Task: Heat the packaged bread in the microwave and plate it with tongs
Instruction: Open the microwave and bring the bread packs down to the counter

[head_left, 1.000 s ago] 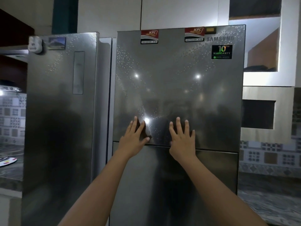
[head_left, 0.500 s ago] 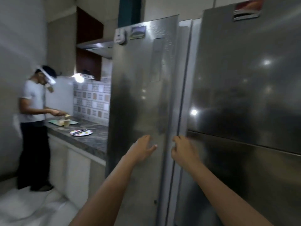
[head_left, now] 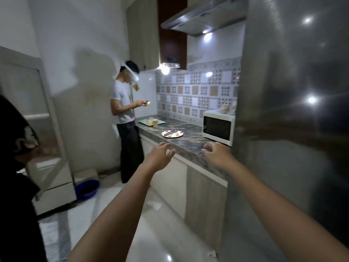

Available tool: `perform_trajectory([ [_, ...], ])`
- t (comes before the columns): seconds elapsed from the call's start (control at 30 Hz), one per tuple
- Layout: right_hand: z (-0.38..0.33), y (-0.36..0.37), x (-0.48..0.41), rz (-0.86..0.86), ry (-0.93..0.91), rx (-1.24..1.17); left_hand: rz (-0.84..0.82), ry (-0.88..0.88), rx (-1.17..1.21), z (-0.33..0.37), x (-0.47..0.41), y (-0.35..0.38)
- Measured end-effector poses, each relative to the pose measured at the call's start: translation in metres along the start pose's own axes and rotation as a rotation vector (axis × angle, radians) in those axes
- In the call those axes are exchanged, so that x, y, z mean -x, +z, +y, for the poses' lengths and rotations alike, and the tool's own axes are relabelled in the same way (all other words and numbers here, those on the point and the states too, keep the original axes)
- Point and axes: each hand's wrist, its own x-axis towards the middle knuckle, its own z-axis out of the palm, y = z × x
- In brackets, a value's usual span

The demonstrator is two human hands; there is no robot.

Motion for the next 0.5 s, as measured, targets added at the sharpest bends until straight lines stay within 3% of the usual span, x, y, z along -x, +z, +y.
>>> perform_trajectory([
  [0.3, -0.028, 0.090, -0.127, -0.142, -0.027, -0.063, 0.016, -0.105, -0.023, -0.109, -0.098, 0.000],
  [0.5, -0.017, 0.135, -0.259, -0.168, -0.045, -0.031, 0.003, -0.119, -0.077, -0.153, -0.216, 0.032],
])
